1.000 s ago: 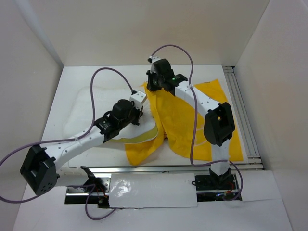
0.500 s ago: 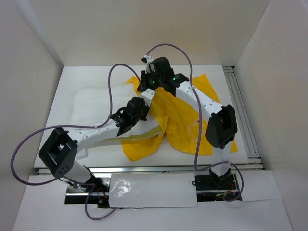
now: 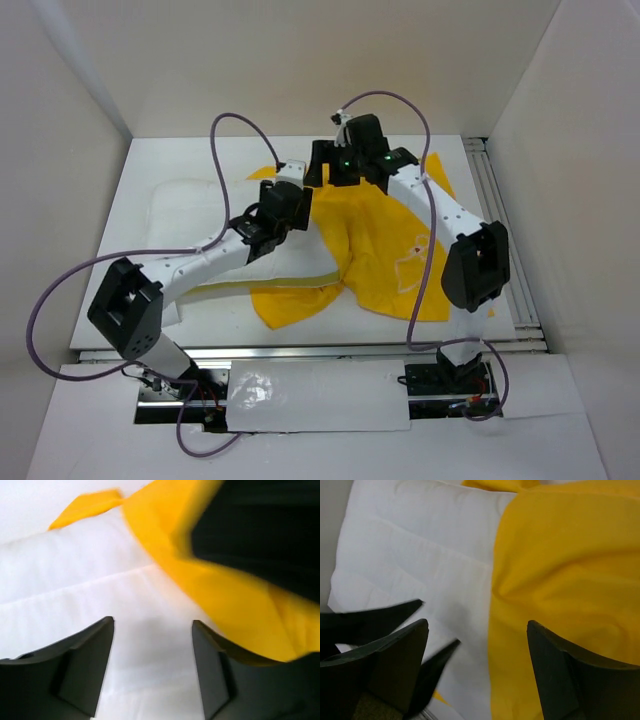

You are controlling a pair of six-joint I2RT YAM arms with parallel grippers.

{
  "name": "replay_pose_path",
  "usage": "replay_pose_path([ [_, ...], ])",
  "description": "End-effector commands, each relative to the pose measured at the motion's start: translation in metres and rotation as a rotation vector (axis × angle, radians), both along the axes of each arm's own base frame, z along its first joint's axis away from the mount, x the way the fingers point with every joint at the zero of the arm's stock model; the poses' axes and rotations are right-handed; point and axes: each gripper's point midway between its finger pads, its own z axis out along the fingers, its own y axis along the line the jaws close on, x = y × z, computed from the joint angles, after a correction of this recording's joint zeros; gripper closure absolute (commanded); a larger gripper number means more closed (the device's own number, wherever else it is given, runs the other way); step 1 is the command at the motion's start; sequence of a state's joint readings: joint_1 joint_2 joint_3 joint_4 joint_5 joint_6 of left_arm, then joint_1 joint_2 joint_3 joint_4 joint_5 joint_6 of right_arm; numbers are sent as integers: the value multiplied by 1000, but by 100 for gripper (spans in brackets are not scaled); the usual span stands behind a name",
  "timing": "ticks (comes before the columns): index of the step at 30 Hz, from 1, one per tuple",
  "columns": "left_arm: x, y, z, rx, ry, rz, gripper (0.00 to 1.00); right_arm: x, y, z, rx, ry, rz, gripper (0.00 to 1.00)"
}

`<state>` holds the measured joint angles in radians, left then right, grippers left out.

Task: Put the pillow into the pillowcase

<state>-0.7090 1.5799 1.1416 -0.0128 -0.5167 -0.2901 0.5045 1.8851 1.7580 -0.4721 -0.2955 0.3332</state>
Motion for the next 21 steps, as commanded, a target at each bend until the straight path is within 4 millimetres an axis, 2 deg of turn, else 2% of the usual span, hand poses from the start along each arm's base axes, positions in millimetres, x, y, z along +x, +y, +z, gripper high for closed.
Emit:
replay_pose_path([
  [1,-6,37,23,-23,-9,134,22,-16,-39,40,9,-35,-73,13],
  [2,-16,40,14,-4,31,113,7,-18,-48,34,-2,-29,-92,12],
  [4,-29,44,16,-6,57,84,7,-24,-61,33,-9,-27,-117,12],
  [5,-41,49,19,-15,63,67,7,-29,-73,43,-8,-52,-146,12],
  [6,-52,42,15,-30,97,-7,0,-39,-80,26,-35,-21,-158,12],
  [7,-63,39,13,-39,119,-56,0,-45,-86,22,-48,-17,-172,12],
  [8,-78,38,10,-53,133,-126,0,-57,-96,30,-50,-44,-194,17],
  [9,-94,23,6,-62,159,-270,0,-70,-102,5,-73,-3,-192,18],
  [10,-103,15,4,-67,157,-335,0,-79,-108,-3,-92,2,-193,20],
  [11,-112,5,6,-79,141,-396,0,-92,-114,5,-74,-29,-195,22],
  [12,-121,1,-3,-58,144,-453,0,-100,-116,0,-78,-35,-180,25],
  [13,-126,-5,-6,-55,144,-487,0,-115,-121,-23,-97,11,-169,25],
  [14,-130,-10,-8,-51,134,-502,0,-124,-125,-17,-84,-12,-170,25],
  [15,-128,-12,-5,-42,113,-501,0,-133,-129,-21,-92,2,-169,26],
  [16,-127,-14,-19,4,133,-490,0,-144,-134,-26,-94,18,-188,26],
  [18,-118,-11,-21,67,128,-444,0,-153,-140,-31,-99,26,-203,26],
  [19,-117,-12,-35,112,159,-442,0,-157,-142,-32,-101,29,-203,26],
  [20,-114,-9,-42,139,178,-424,0,-158,-142,-28,-88,24,-209,26],
  [21,-114,-8,-46,169,186,-410,0,-163,-144,-33,-97,39,-209,26],
])
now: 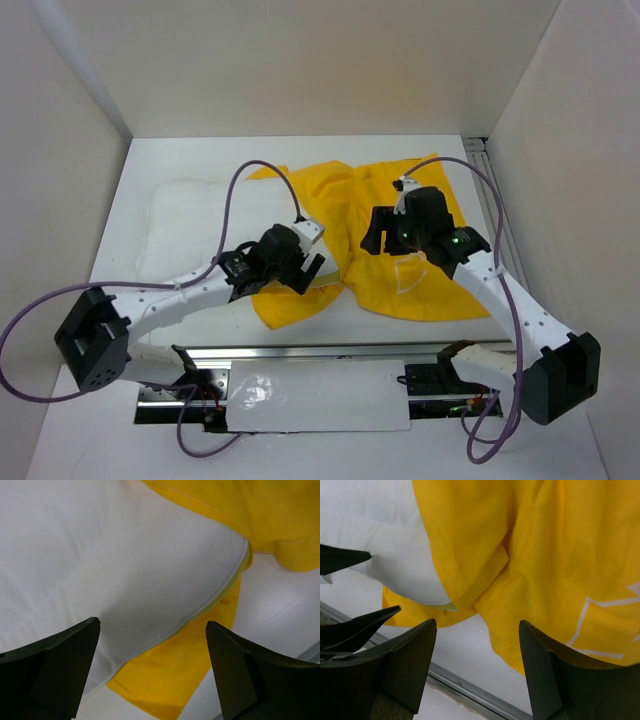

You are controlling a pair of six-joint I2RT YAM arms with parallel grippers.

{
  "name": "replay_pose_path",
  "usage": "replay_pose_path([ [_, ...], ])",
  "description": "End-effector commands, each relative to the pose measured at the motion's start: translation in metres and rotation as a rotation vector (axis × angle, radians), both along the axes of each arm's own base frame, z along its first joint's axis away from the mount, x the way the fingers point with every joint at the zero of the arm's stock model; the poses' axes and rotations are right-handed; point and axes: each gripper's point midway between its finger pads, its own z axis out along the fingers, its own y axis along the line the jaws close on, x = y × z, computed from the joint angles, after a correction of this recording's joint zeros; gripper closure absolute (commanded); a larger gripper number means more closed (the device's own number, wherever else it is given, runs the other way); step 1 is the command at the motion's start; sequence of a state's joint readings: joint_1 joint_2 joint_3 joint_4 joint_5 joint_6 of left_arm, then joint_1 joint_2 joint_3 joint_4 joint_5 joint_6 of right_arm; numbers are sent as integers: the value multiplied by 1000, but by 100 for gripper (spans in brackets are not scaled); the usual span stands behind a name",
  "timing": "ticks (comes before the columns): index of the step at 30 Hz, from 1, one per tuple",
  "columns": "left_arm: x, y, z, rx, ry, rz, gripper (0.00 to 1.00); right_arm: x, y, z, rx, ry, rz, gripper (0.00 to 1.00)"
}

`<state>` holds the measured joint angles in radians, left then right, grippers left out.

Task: Put the pillow into the pillowcase

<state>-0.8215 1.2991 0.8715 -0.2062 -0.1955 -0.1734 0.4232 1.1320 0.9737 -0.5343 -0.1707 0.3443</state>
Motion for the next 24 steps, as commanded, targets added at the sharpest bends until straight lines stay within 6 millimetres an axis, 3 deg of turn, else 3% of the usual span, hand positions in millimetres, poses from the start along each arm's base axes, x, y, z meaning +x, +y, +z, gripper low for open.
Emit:
replay_pose_path([
  [1,15,2,-3,105,-62,33,0,-14,-3,5,20,-6,-10,26],
  [5,25,-5,-20,135,-67,28,2,-30,20,-15,44,64,99,30],
  [6,29,-7,-29,161,-54,34,6,-31,25,-28,28,98,113,30],
  [7,36,-9,-26,167,-69,51,12,-33,31,-34,21,110,131,30],
  [8,40,-10,-28,175,-70,72,35,-35,40,-36,6,114,156,30],
  [9,41,-6,-33,205,-56,93,44,-34,45,-48,-18,141,163,30],
  [10,46,-8,-38,224,-53,102,57,-28,47,-49,-40,121,151,30],
  [12,51,3,-41,255,-55,194,100,-24,55,-61,-79,133,140,30],
  [15,56,4,-36,246,-71,268,100,-11,64,-68,-117,105,102,31],
  [16,54,5,-37,242,-61,279,100,-4,62,-80,-163,102,72,31],
  [24,52,-2,-18,180,-77,246,100,40,65,-80,-245,-12,-110,41],
])
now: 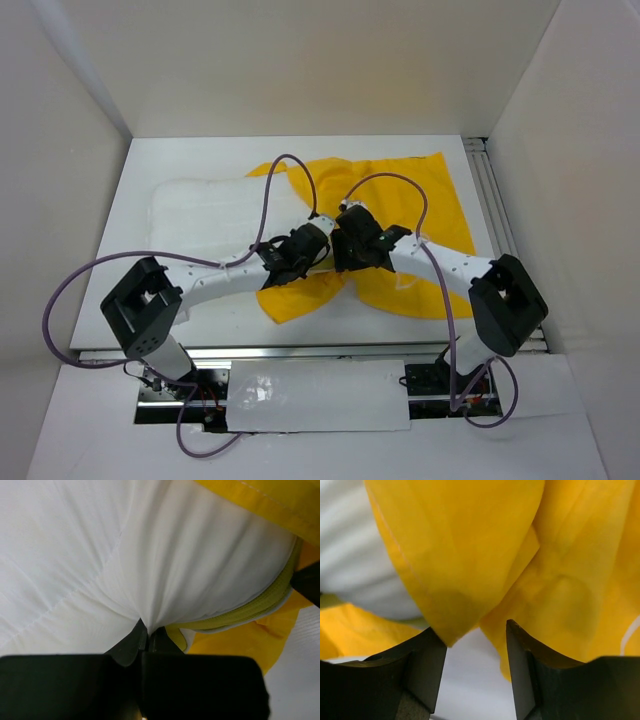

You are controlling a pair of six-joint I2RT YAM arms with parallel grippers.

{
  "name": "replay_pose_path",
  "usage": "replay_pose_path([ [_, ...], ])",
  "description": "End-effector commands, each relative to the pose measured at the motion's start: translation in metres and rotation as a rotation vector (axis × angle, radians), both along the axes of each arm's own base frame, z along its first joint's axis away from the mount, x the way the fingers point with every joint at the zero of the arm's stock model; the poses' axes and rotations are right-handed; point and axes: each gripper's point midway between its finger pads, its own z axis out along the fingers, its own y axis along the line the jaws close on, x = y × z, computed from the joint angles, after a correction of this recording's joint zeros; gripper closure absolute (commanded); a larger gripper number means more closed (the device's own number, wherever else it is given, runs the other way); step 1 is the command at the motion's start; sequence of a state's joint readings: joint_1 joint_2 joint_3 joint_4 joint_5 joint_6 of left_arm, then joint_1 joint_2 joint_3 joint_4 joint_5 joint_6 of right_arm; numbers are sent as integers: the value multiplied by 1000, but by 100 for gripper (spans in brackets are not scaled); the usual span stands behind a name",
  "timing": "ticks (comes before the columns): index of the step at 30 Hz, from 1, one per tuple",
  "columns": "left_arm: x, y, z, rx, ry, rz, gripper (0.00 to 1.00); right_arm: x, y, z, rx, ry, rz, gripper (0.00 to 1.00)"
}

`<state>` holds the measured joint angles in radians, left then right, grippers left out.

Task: Put the pillow into the pillowcase

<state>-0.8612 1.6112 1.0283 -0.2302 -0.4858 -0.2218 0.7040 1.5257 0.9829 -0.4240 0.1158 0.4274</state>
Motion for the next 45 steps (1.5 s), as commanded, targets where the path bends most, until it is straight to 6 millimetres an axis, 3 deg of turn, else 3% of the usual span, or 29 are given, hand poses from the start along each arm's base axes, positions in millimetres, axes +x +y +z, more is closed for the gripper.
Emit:
replay_pose_path([
  [1,10,-2,26,-45,-67,35,100,42,8,34,33,-185,-112,44],
  [3,12,-4,30,-53,-74,35,100,49,15,39,57,-209,-114,50],
  [4,10,-4,28,-50,-62,29,100,51,17,37,59,-212,-114,59],
  [5,9,-4,28,-50,-62,29,100,51,17,37,64,-209,-121,85],
  [6,11,-6,32,-58,-69,29,100,53,19,37,65,-209,-121,99],
  [11,16,-4,42,-39,-71,79,100,48,18,51,39,-209,-83,100],
  [14,20,-17,52,-67,-52,65,100,30,42,95,156,-224,40,100],
  [15,22,-20,56,-68,-53,65,100,16,49,116,215,-221,90,100],
  [18,28,-26,77,-102,-45,126,100,3,59,175,366,-302,160,100],
  [20,33,-33,93,-151,-57,150,100,-12,70,199,465,-314,246,100],
  [23,41,-46,100,-185,-60,150,100,-32,89,221,581,-303,381,100],
  [26,41,-54,90,-186,-12,158,100,-42,98,238,657,-327,463,100],
  [28,38,-55,87,-198,7,163,100,-36,95,235,657,-343,429,100],
  [29,32,-54,75,-197,41,167,100,-32,92,225,644,-326,391,100],
  [31,25,-51,78,-212,47,167,98,-24,83,207,603,-305,317,100],
  [32,19,-49,74,-214,70,153,87,-15,75,198,571,-302,257,93],
  [33,15,-45,84,-234,56,151,72,-15,71,185,542,-283,237,85],
  [34,12,-42,88,-251,54,161,47,-9,66,172,505,-260,205,83],
  [36,-1,-30,85,-236,77,156,31,-9,52,149,420,-208,152,79],
  [37,-5,-26,97,-268,60,159,26,-10,48,144,391,-201,143,75],
  [39,-16,-12,93,-256,90,172,7,-8,39,138,356,-195,122,63],
  [40,-20,-8,99,-271,85,177,5,-9,38,144,366,-208,123,52],
  [43,-32,8,96,-267,118,225,5,-6,27,156,358,-250,98,35],
  [45,-31,23,97,-277,139,286,5,3,11,164,313,-310,20,31],
])
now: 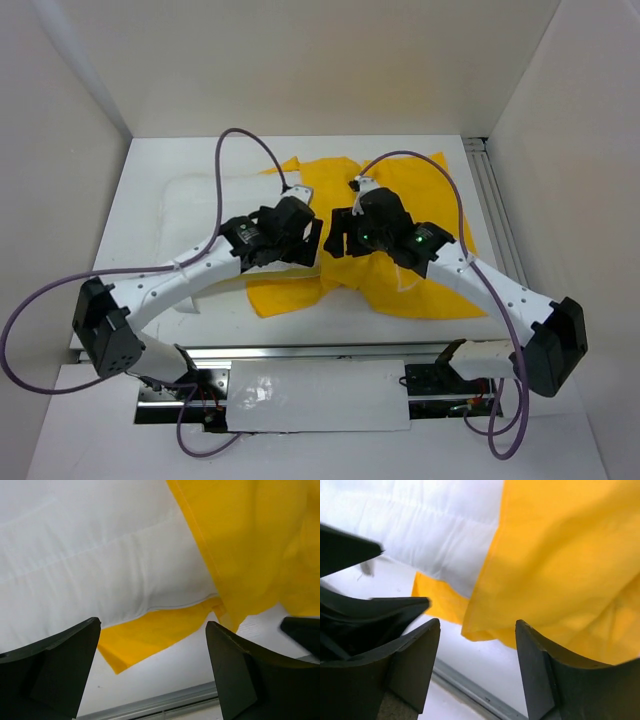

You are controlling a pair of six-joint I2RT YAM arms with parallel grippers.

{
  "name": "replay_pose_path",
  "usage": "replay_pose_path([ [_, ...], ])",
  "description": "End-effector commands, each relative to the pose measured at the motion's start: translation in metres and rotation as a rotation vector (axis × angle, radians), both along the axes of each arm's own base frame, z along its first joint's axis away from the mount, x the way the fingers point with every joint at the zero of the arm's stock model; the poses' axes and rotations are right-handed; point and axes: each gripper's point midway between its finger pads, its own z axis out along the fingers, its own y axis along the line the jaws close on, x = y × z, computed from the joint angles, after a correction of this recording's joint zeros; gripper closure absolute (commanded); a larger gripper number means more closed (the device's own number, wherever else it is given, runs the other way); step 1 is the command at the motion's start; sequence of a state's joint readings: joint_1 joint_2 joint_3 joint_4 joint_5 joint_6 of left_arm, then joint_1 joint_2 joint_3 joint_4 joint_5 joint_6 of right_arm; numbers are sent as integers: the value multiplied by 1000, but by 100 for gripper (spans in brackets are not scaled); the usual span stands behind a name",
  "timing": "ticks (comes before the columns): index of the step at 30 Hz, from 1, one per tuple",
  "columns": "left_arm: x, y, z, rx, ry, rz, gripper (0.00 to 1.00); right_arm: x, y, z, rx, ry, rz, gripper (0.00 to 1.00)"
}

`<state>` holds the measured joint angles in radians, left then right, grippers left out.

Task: Put the pillow into the pillowcase

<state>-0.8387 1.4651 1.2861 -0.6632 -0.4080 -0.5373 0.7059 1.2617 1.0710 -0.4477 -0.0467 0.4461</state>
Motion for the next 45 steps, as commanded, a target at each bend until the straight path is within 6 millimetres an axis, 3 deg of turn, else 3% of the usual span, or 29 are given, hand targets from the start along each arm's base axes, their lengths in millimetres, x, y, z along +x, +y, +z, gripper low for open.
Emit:
replay_pose_path([
  [1,-8,21,8,-35,35,86,0,23,-25,45,4,-148,-144,31],
  [4,7,39,22,-74,34,160,0,41,-39,57,-47,-202,-243,30],
  [5,25,54,31,-96,31,223,0,49,-40,55,-76,-209,-260,30],
  [6,35,58,26,-103,64,246,0,53,-39,56,-98,-224,-256,30],
  [7,54,81,26,-113,75,323,0,61,-34,58,-109,-227,-249,30],
  [8,66,88,26,-124,82,355,0,67,-35,59,-127,-237,-263,30],
  [9,81,95,37,-145,68,387,0,75,-34,64,-140,-268,-273,30],
  [10,95,99,23,-150,120,404,0,81,-32,69,-147,-284,-275,30],
  [13,135,122,30,-208,121,449,0,103,-31,69,-198,-308,-302,30],
  [14,148,127,11,-190,157,473,0,107,-28,67,-202,-304,-301,30],
  [16,175,137,17,-201,137,491,0,121,-19,54,-226,-294,-269,30],
  [17,181,139,10,-176,147,496,0,129,-16,59,-213,-298,-271,30],
  [18,189,139,-14,-143,192,508,0,136,-7,42,-239,-273,-236,30],
  [19,201,141,-11,-126,163,512,0,141,-3,38,-268,-281,-205,30],
  [20,202,141,-20,-110,194,515,0,148,2,43,-272,-296,-198,30],
  [22,213,137,-45,-95,233,503,0,162,13,19,-320,-283,-156,30],
  [24,215,133,-64,-87,273,485,0,179,25,25,-322,-303,-149,30],
  [25,217,133,-71,-83,280,486,0,188,25,-1,-376,-260,-134,31],
  [26,213,134,-89,-60,312,479,0,198,32,12,-366,-284,-134,32],
  [27,211,132,-99,-41,323,476,0,203,33,9,-390,-281,-131,32],
  [28,210,127,-103,-41,320,466,2,204,40,-14,-432,-243,-103,32],
  [30,201,127,-132,-21,375,452,19,214,46,-15,-445,-256,-90,32],
  [31,198,121,-136,-26,383,438,45,216,48,-34,-468,-229,-80,33],
  [33,193,118,-152,-35,407,428,78,219,54,-38,-488,-227,-70,33],
  [34,191,119,-155,-36,416,437,98,221,56,-53,-507,-204,-62,33],
  [36,189,119,-163,-41,415,445,100,223,57,-60,-521,-198,-53,33],
  [41,193,118,-137,-85,327,436,100,225,65,-76,-528,-181,-44,35],
  [44,197,122,-111,-92,261,457,100,225,68,-71,-529,-194,-65,35],
  [45,195,122,-108,-101,258,465,100,227,68,-59,-529,-228,-91,35],
])
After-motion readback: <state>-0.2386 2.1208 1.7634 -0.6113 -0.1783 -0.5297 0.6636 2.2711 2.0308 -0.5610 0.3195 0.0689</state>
